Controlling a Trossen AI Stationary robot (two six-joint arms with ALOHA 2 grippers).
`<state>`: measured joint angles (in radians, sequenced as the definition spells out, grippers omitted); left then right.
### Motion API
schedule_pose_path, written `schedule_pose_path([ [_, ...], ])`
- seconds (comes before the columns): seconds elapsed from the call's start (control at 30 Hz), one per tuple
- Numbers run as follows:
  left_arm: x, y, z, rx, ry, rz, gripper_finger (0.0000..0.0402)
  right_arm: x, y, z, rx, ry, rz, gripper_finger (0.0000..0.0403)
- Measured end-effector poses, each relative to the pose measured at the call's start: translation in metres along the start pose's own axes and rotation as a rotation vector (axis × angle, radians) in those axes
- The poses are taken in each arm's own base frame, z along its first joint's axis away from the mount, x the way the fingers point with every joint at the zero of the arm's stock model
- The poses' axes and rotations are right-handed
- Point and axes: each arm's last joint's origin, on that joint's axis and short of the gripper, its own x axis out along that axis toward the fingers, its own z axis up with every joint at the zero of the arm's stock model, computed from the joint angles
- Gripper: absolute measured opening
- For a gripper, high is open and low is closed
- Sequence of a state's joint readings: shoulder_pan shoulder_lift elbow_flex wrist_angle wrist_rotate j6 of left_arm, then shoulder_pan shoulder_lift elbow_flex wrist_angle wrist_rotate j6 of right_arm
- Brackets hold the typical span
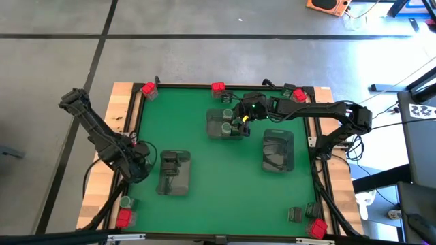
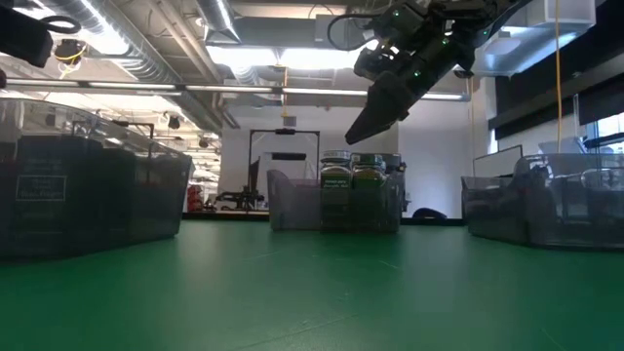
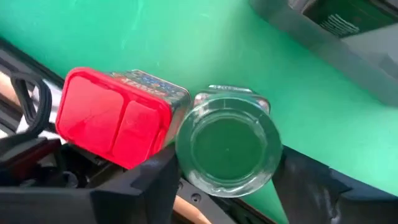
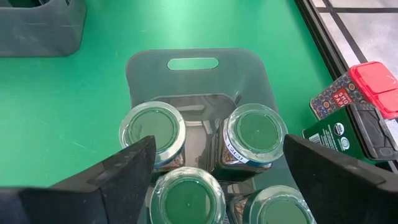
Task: Sort spices by type
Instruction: Put the green seasoning bottle into the top black bin
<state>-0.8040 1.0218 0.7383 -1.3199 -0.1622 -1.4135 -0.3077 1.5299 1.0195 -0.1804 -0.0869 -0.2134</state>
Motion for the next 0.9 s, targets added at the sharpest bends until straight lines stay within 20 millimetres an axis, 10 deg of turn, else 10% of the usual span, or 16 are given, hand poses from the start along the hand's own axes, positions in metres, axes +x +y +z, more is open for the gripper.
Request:
schedule_pose_path([
  [0.9,-0.0051,-0.0022,0.0013,-0.017,-0.006,-0.023,0.0035,0.0,0.0,0.0,0.0,0.0,0.0,0.0351],
])
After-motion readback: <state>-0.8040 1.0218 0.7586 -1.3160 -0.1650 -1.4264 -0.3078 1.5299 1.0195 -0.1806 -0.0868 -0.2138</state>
